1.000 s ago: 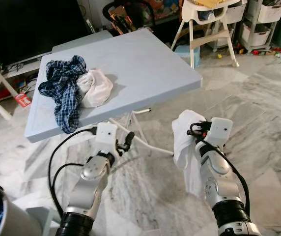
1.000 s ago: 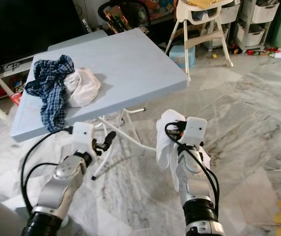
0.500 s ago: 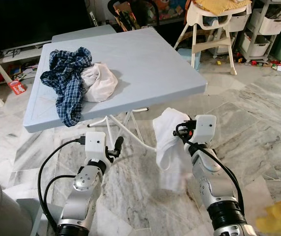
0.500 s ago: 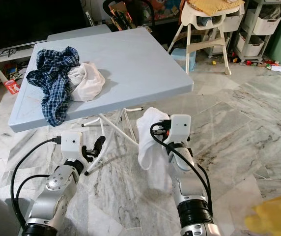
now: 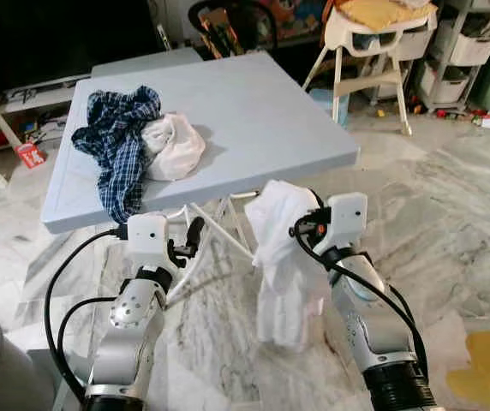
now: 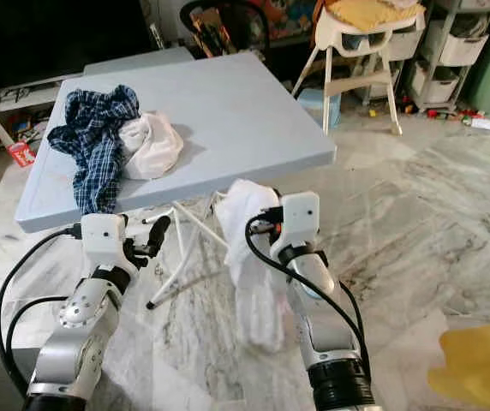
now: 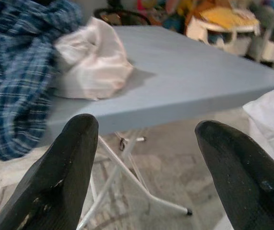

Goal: Hang hanger

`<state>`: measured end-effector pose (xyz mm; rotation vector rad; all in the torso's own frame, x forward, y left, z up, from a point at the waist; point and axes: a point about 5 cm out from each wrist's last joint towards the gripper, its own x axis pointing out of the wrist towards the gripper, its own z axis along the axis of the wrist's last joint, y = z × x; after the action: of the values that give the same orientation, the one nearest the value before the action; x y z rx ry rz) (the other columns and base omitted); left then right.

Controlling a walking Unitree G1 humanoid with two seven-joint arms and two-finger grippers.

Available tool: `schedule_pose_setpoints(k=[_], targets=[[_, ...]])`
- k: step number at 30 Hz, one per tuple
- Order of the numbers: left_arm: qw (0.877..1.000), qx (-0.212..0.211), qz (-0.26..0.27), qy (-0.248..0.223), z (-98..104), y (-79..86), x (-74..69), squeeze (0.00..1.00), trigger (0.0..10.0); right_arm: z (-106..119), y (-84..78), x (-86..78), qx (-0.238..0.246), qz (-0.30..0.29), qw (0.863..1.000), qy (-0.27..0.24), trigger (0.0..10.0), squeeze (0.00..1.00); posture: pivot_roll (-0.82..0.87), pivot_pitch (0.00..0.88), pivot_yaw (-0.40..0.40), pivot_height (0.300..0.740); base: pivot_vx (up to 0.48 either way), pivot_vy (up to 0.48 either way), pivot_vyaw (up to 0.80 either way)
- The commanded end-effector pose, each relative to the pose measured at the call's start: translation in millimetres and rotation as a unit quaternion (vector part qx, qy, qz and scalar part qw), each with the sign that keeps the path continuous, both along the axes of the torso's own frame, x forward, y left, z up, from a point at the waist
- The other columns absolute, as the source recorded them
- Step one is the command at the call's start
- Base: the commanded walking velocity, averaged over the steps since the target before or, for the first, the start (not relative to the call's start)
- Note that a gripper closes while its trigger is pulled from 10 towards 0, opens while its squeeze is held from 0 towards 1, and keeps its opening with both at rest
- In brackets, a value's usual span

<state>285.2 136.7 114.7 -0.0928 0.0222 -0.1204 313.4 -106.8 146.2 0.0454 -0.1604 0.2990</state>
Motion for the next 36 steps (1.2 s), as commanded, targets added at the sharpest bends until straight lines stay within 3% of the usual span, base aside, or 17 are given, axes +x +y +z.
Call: schedule_pose_setpoints(k=[1,7,17,36], targets=[[1.000,-0.001,0.016,0.008,-3.2,6.0,-2.8,0.00,10.0,14.3,7.8,3.4,0.011,0.012,1.000,-0.017,10.0,0.00,-0.02,0.000,0.045,0.740,0.364,0.000,0.71],[1.000,-0.005,0.018,0.004,1.0,4.5,-2.6,0.00,10.0,18.9,5.5,5.5,0.013,0.016,1.000,-0.020,10.0,0.00,-0.02,0.000,0.038,0.740,0.361,0.000,0.64],[1.000,-0.010,0.022,-0.002,6.4,7.5,-1.0,0.00,10.0,32.5,-3.8,14.7,0.014,-0.019,0.999,-0.033,10.0,0.00,-0.01,0.000,0.025,0.740,0.373,0.000,0.00],[0.999,-0.028,0.031,0.000,9.2,5.0,-0.3,0.00,10.0,38.8,3.7,14.8,0.006,0.022,0.999,-0.049,10.0,0.00,0.00,0.000,0.014,0.740,0.380,0.000,0.00]])
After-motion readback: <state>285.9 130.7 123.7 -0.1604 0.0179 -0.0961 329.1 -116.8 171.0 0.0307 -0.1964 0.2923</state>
